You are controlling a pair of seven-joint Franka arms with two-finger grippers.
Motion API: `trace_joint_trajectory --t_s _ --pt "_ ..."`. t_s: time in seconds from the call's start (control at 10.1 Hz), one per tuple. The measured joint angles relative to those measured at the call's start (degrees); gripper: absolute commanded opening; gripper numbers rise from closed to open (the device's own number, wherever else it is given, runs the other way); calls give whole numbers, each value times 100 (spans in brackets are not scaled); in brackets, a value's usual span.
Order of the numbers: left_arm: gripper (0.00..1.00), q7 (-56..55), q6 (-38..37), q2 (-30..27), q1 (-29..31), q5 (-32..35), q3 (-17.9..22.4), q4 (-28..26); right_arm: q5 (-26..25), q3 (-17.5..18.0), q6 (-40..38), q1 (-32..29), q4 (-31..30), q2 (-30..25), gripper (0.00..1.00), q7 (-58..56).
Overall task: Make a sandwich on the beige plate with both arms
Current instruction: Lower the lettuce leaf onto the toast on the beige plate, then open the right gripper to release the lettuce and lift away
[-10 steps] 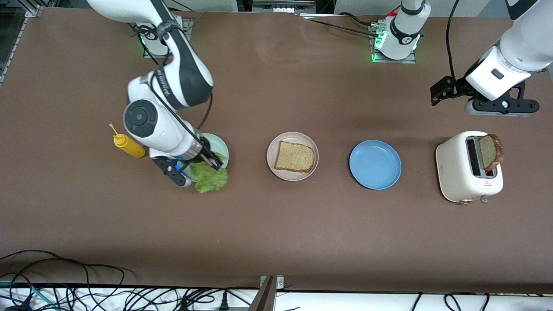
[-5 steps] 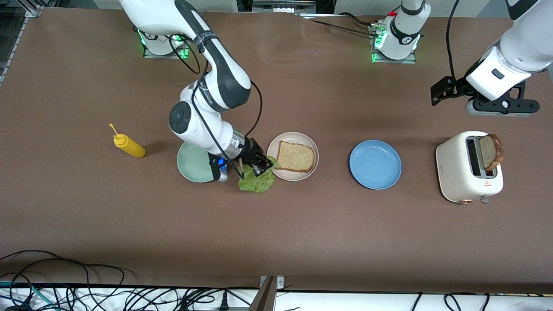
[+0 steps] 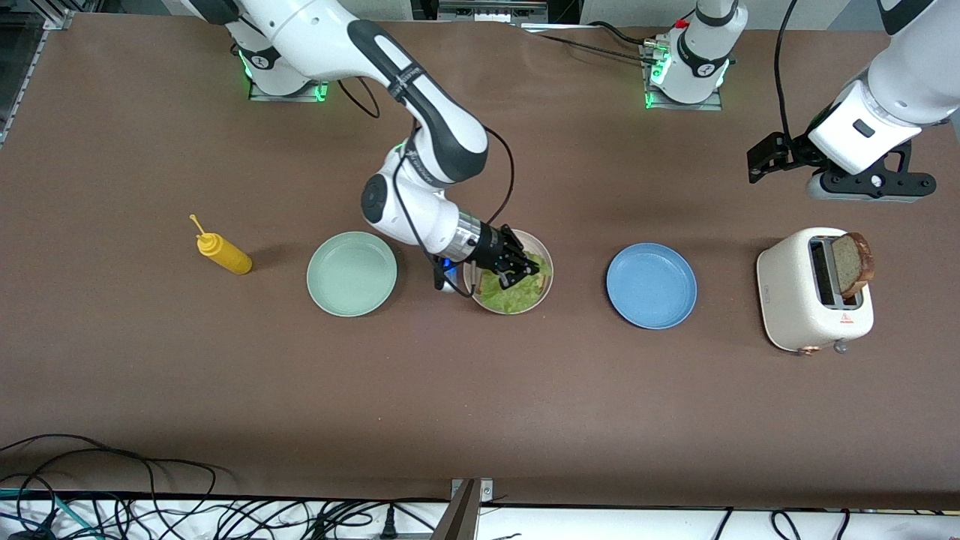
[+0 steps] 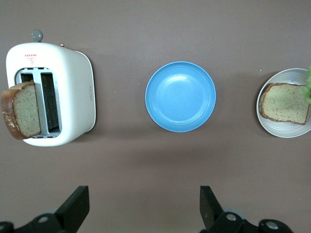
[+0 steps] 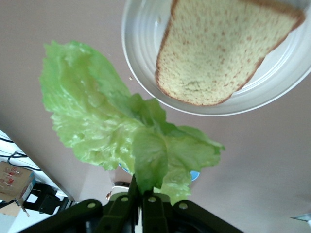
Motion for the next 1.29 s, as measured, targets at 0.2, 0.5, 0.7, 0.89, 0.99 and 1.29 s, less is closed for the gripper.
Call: trace_joint_trajectory --t_s 0.2,0.5,0.7,0.89,0.99,1.29 --pt "100 0 -4 -1 0 0 0 1 68 34 39 106 16 181 0 20" --pt "100 0 -14 -1 1 0 0 1 92 35 39 220 -133 281 0 54" --pt "100 0 -21 -1 1 0 0 1 92 20 38 217 -305 287 0 54" --pt "100 0 -84 -3 1 0 0 1 91 16 38 216 -515 288 0 49" --pt "100 0 -113 -4 1 0 0 1 91 12 39 216 -560 288 0 43" --pt "100 0 -123 -6 1 0 0 1 83 -8 40 210 -577 272 0 31"
